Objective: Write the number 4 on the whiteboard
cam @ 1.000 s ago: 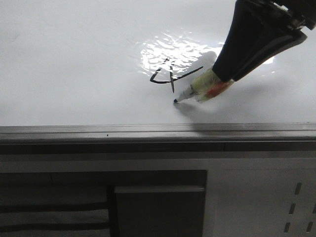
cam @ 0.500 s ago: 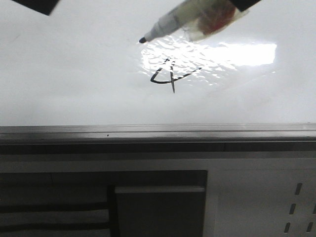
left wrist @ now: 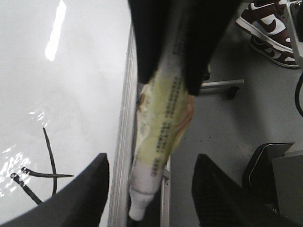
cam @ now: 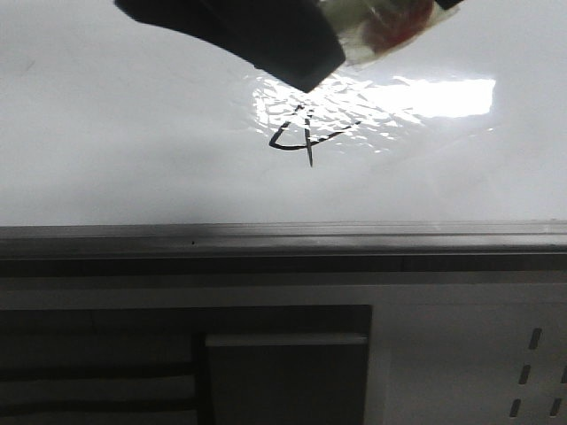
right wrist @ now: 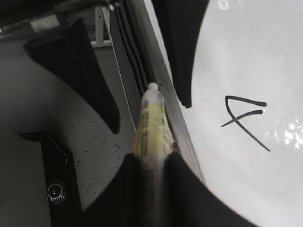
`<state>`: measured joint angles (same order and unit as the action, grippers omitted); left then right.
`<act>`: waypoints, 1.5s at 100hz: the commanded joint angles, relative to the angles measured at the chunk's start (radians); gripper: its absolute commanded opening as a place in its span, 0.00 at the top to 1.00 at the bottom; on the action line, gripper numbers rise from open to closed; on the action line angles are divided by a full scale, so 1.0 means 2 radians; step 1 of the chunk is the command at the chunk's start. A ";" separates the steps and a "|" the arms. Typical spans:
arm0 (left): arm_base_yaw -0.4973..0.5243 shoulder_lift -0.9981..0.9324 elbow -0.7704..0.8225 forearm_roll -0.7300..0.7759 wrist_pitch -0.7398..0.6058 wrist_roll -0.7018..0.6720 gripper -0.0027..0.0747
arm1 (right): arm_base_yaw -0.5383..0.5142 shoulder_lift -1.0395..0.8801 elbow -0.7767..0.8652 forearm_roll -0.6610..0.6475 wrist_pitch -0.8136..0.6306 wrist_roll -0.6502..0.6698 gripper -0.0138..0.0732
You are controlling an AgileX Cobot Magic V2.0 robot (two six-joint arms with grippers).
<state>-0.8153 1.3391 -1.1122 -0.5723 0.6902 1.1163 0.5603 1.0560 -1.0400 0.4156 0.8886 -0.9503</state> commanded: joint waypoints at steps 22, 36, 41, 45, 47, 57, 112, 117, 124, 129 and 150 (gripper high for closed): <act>-0.004 0.009 -0.032 -0.018 -0.020 0.014 0.61 | 0.001 -0.010 -0.017 0.010 -0.019 -0.007 0.90; -0.004 0.009 -0.032 -0.018 -0.021 0.014 0.77 | 0.001 -0.010 -0.017 0.011 -0.017 -0.006 0.90; -0.004 0.009 -0.032 -0.018 -0.021 0.014 0.82 | 0.001 -0.010 -0.017 0.011 -0.017 -0.006 0.90; -0.004 0.009 -0.032 -0.018 -0.021 0.014 0.86 | 0.001 -0.010 -0.017 0.011 -0.017 -0.006 0.90; -0.004 0.009 -0.032 -0.018 -0.021 0.014 0.87 | 0.001 -0.010 -0.017 0.011 -0.017 -0.006 0.90; -0.004 0.009 -0.032 -0.018 -0.021 0.014 0.94 | 0.001 -0.010 -0.017 0.011 -0.015 -0.006 0.90; 0.029 -0.018 -0.032 -0.006 -0.022 -0.058 0.99 | -0.014 -0.056 -0.029 -0.085 -0.016 0.118 0.40; 0.043 -0.028 -0.032 0.014 -0.019 -0.098 0.99 | -0.021 -0.071 -0.029 -0.123 -0.016 0.160 0.40; 0.067 -0.045 -0.032 0.064 -0.007 -0.175 0.99 | -0.031 -0.092 -0.029 -0.162 -0.011 0.200 0.40; 0.086 -0.057 -0.031 0.107 0.008 -0.236 0.99 | -0.038 -0.106 -0.029 -0.177 -0.004 0.214 0.40; 0.172 -0.120 0.020 0.235 0.045 -0.425 0.99 | -0.049 -0.137 -0.029 -0.184 0.011 0.226 0.40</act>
<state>-0.5270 1.1715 -1.0942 -0.1797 0.8054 0.4225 0.4705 0.7965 -1.0643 0.0579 0.9576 -0.5149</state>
